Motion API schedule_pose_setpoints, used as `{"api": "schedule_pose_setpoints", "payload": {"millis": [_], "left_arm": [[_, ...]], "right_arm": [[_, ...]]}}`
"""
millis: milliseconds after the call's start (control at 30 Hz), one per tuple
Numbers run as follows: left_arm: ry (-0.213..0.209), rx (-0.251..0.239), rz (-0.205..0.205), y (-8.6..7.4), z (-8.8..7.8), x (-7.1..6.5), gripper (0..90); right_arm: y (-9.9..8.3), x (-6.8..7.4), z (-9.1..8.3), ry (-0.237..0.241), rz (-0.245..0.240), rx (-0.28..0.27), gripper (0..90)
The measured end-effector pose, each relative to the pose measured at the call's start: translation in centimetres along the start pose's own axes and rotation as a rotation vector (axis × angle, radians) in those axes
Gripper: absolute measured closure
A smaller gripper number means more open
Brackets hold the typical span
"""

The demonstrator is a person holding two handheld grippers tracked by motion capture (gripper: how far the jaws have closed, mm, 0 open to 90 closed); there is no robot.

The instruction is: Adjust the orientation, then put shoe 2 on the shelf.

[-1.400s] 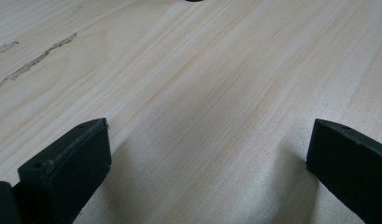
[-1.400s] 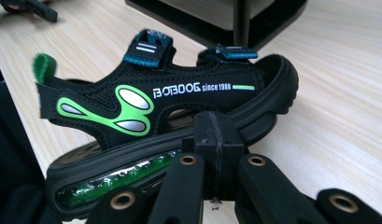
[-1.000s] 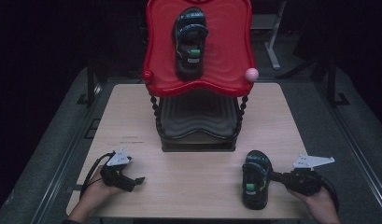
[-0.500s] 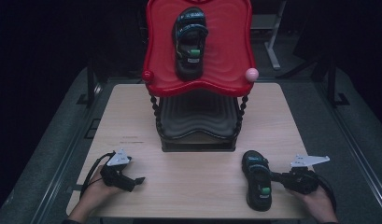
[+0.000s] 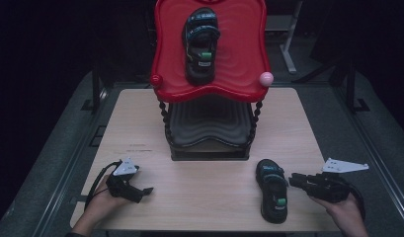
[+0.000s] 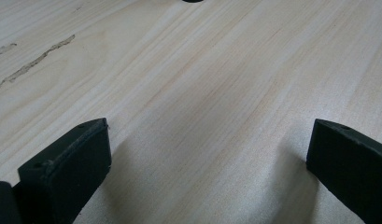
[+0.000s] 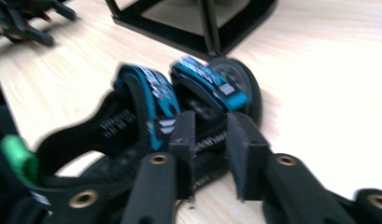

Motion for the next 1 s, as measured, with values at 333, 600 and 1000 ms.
{"api": "schedule_pose_setpoints", "payload": {"millis": [333,600,1000], "left_arm": [[0.000,0.000,-0.001,0.0,0.0,0.0,0.0],[0.000,0.000,-0.001,0.0,0.0,0.0,0.0],[-0.001,0.000,0.000,0.0,0.0,0.0,0.0]], "right_arm": [[2.1,2.1,0.0,0.103,-0.022,-0.068,48.1],[2.7,3.1,1.8,0.169,-0.057,-0.046,42.8],[2.0,2.9,3.9,0.216,-0.067,0.002,52.4]]}}
Point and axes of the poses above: each handheld gripper's, and its own axes: z roughly forward along the jaws, y roughly out of its top, x roughly to its left, the point moved 10 cm from there along z, roughly forward along the jaws
